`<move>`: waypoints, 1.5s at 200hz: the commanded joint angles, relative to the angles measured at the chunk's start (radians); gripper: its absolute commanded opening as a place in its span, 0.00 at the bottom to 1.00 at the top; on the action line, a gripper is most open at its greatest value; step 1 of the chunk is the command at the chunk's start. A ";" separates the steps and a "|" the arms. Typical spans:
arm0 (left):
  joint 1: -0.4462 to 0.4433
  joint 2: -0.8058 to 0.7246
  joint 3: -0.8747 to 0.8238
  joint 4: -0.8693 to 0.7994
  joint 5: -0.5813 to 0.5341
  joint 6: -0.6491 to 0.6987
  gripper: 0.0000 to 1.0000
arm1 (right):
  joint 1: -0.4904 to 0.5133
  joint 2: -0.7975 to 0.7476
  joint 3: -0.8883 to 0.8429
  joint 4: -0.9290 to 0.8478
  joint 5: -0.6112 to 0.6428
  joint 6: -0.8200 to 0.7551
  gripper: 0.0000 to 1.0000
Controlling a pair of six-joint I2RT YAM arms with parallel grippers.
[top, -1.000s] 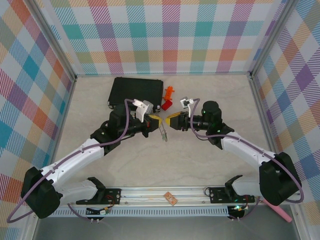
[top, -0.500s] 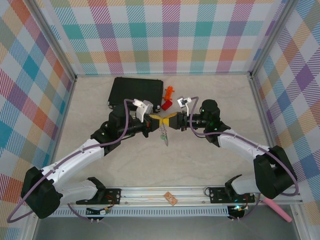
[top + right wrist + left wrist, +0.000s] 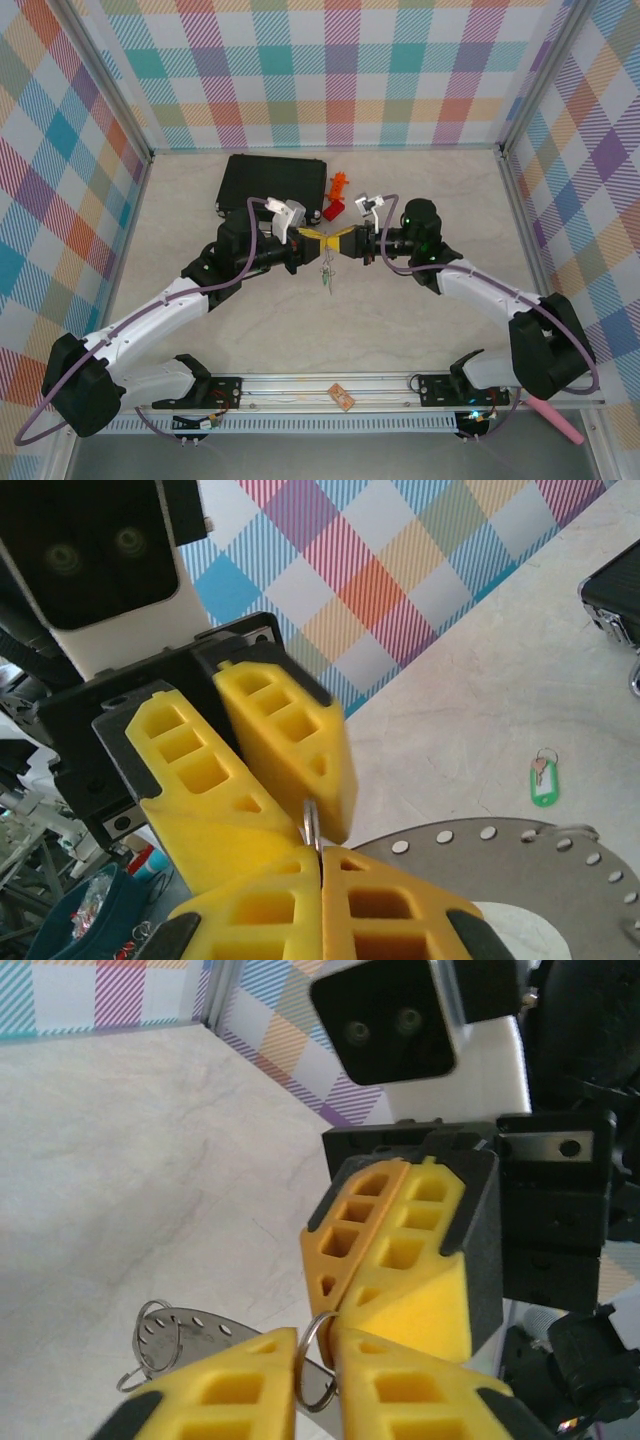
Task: Put the keys on the keyring
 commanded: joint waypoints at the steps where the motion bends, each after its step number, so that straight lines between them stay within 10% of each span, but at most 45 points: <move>1: 0.007 -0.009 0.031 -0.054 -0.004 0.032 0.23 | 0.006 -0.059 0.025 -0.116 0.039 -0.126 0.00; 98: 0.007 0.018 0.131 -0.234 0.057 0.110 0.27 | 0.006 -0.165 0.199 -0.695 0.121 -0.556 0.00; 300: 0.007 0.073 0.085 -0.029 0.240 0.071 0.16 | 0.006 -0.142 0.234 -0.726 0.022 -0.522 0.00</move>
